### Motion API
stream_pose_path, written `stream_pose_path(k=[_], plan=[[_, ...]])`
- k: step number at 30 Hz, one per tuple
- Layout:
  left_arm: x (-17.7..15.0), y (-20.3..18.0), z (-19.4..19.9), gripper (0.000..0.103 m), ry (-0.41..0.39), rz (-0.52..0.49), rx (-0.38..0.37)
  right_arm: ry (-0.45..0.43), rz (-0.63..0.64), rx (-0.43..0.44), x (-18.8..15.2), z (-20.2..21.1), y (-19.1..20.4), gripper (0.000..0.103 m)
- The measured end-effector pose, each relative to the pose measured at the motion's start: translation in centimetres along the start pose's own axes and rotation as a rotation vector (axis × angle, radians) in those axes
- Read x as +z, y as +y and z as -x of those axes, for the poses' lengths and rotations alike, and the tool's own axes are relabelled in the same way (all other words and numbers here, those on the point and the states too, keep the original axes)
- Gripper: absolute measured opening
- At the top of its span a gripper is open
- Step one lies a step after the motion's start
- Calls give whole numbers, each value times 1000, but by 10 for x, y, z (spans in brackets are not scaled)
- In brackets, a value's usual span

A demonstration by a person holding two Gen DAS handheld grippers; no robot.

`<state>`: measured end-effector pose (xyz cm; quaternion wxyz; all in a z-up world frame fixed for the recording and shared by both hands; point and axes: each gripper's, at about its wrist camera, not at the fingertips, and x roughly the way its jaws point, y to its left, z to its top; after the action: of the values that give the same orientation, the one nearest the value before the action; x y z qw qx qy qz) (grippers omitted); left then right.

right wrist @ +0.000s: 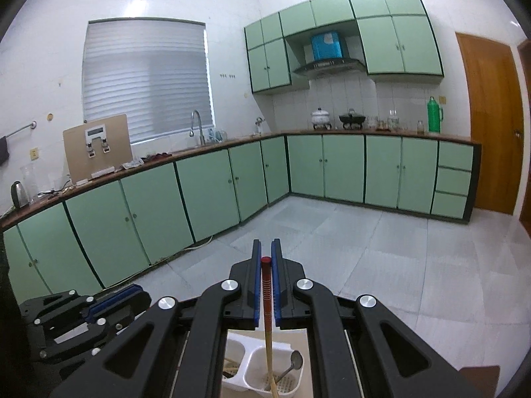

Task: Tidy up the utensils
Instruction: 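Lift both chopsticks and drop them into the white utensil holder, then move both open tools back over the remaining chopsticks on the table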

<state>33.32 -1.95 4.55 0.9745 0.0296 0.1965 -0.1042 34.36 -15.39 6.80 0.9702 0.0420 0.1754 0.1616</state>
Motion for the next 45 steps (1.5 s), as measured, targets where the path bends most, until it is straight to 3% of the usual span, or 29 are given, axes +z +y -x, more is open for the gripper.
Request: stream_pose_path(k=[13, 16, 21, 30, 37, 45], plan=[[-22, 15, -35, 8, 105, 25, 2, 104, -17, -14, -33, -21, -17, 9], [-22, 15, -33, 13, 102, 29, 4, 112, -35, -17, -36, -19, -23, 23], [-21, 16, -20, 38, 73, 31, 11, 88, -94, -40, -39, -3, -38, 66], [-39, 13, 37, 67, 12, 64, 19, 19, -140, -53, -52, 57, -50, 89], [-81, 6, 79, 73, 27, 76, 13, 33, -66, -34, -90, 105, -30, 95], [-143, 5, 109, 76, 120, 59, 35, 118, -33, -37, -148, 133, -13, 97]])
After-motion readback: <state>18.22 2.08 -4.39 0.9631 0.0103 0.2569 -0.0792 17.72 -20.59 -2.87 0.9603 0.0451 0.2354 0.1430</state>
